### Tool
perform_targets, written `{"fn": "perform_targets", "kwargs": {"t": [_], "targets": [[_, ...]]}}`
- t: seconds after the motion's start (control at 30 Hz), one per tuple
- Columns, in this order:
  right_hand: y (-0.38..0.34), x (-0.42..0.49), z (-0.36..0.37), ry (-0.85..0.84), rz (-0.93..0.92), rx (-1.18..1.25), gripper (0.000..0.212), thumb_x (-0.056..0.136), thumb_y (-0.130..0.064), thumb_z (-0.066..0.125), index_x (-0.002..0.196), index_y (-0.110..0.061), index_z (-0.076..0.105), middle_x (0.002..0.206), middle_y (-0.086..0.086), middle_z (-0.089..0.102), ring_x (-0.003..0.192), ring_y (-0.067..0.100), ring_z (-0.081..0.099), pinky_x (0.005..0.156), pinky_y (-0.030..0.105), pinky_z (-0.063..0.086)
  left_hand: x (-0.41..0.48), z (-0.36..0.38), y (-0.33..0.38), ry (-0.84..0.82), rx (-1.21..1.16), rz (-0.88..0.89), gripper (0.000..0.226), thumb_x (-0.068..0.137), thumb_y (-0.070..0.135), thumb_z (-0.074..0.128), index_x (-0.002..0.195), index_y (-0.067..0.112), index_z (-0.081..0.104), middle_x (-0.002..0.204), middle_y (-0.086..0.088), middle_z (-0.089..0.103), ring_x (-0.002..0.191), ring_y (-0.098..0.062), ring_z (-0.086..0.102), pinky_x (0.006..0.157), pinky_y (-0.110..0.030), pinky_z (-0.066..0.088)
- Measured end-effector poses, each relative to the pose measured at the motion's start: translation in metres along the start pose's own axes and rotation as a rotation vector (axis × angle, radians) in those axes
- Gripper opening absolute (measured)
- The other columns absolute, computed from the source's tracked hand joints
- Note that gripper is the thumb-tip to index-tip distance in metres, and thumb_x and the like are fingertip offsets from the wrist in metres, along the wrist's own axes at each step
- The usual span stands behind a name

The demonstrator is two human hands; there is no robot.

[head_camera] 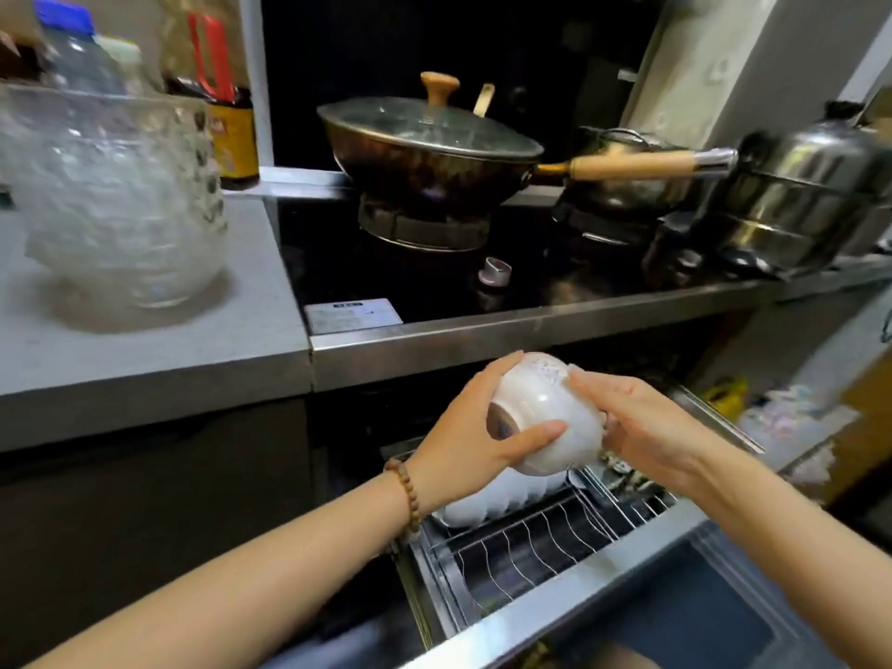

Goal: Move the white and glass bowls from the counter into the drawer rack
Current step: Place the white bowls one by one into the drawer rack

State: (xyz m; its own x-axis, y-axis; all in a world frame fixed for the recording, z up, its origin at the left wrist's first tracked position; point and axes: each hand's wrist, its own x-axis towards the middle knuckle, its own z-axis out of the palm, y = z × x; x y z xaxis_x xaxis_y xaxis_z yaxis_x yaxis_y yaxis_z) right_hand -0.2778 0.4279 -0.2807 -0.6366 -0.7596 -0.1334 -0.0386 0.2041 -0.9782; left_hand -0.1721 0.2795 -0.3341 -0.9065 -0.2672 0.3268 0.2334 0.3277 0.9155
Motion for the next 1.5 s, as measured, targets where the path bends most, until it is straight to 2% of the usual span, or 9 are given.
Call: {"fn": "perform_targets", "kwargs": {"t": [0.17, 0.4, 0.57, 0.63, 0.73, 0.87, 1.17, 1.37, 1.5], "targets": [[0.066, 0.029, 0.008, -0.052, 0.177, 0.094, 0.033, 0.085, -0.038, 0.056, 0.100, -0.011, 0.069, 0.055, -0.007, 0.067, 0.061, 0.007, 0.067, 0.059, 0.025, 0.052, -0.009, 0.009, -0.065, -0.059, 0.033, -0.151, 0.072, 0.077, 0.044, 0.069, 0.139, 0.031, 0.035, 0.136, 0.009, 0.045, 0.121, -0.008, 0.047, 0.101, -0.033, 0.045], [0.129, 0.083, 0.033, -0.033, 0.353, 0.172, 0.024, 0.092, -0.031, 0.056, 0.100, -0.012, 0.068, 0.089, 0.003, 0.074, 0.082, 0.014, 0.069, 0.062, 0.025, 0.055, -0.020, 0.000, -0.131, 0.001, 0.009, -0.288, 0.061, 0.076, 0.041, 0.070, 0.128, 0.035, 0.037, 0.125, 0.015, 0.047, 0.110, 0.013, 0.046, 0.084, -0.005, 0.043], [0.155, 0.116, 0.052, -0.027, 0.441, 0.193, 0.022, 0.088, -0.032, 0.062, 0.098, -0.014, 0.069, 0.103, 0.010, 0.070, 0.091, 0.019, 0.067, 0.070, 0.027, 0.056, -0.026, -0.012, -0.165, 0.078, 0.126, -0.374, 0.071, 0.067, 0.063, 0.062, 0.128, 0.033, 0.040, 0.126, 0.008, 0.049, 0.110, 0.000, 0.049, 0.082, -0.001, 0.040], [0.163, 0.124, 0.058, -0.031, 0.459, 0.166, 0.027, 0.087, -0.034, 0.064, 0.102, -0.012, 0.068, 0.111, 0.014, 0.069, 0.102, 0.025, 0.065, 0.081, 0.033, 0.055, -0.028, -0.015, -0.176, 0.078, 0.187, -0.377, 0.071, 0.068, 0.063, 0.062, 0.128, 0.033, 0.040, 0.127, 0.008, 0.049, 0.113, -0.002, 0.048, 0.091, -0.006, 0.040], [0.172, 0.131, 0.061, -0.021, 0.502, 0.136, 0.038, 0.084, -0.038, 0.065, 0.109, -0.009, 0.067, 0.115, 0.017, 0.067, 0.109, 0.030, 0.062, 0.092, 0.040, 0.052, -0.033, -0.017, -0.191, 0.061, 0.324, -0.387, 0.074, 0.072, 0.060, 0.067, 0.134, 0.029, 0.040, 0.134, 0.002, 0.048, 0.124, -0.016, 0.043, 0.107, -0.036, 0.037], [0.176, 0.135, 0.057, -0.016, 0.521, 0.218, 0.036, 0.086, -0.034, 0.064, 0.110, -0.007, 0.065, 0.111, 0.014, 0.067, 0.100, 0.021, 0.063, 0.074, 0.026, 0.053, -0.036, -0.015, -0.198, 0.072, 0.363, -0.383, 0.074, 0.073, 0.054, 0.070, 0.136, 0.031, 0.037, 0.136, 0.004, 0.047, 0.125, -0.017, 0.038, 0.108, -0.042, 0.033], [0.189, 0.141, 0.053, 0.018, 0.577, 0.214, 0.023, 0.087, -0.030, 0.064, 0.097, -0.009, 0.066, 0.109, 0.013, 0.066, 0.102, 0.024, 0.062, 0.075, 0.028, 0.054, -0.038, -0.007, -0.203, 0.064, 0.500, -0.374, 0.078, 0.077, 0.053, 0.066, 0.141, 0.024, 0.032, 0.145, -0.002, 0.038, 0.138, -0.022, 0.025, 0.117, -0.042, 0.017], [0.196, 0.145, 0.063, 0.041, 0.585, 0.206, 0.028, 0.088, -0.026, 0.063, 0.105, -0.004, 0.065, 0.111, 0.015, 0.065, 0.098, 0.023, 0.061, 0.068, 0.025, 0.054, -0.041, -0.008, -0.209, 0.052, 0.553, -0.361, 0.079, 0.079, 0.054, 0.064, 0.143, 0.022, 0.030, 0.150, -0.002, 0.033, 0.143, -0.020, 0.014, 0.119, -0.038, 0.008], [0.205, 0.146, 0.071, 0.061, 0.611, 0.171, 0.037, 0.088, -0.025, 0.064, 0.116, 0.000, 0.063, 0.115, 0.018, 0.066, 0.096, 0.024, 0.063, 0.077, 0.031, 0.054, -0.045, -0.009, -0.213, 0.044, 0.586, -0.322, 0.079, 0.080, 0.056, 0.061, 0.144, 0.023, 0.028, 0.152, 0.001, 0.030, 0.144, -0.016, 0.011, 0.112, -0.024, -0.003]]}}
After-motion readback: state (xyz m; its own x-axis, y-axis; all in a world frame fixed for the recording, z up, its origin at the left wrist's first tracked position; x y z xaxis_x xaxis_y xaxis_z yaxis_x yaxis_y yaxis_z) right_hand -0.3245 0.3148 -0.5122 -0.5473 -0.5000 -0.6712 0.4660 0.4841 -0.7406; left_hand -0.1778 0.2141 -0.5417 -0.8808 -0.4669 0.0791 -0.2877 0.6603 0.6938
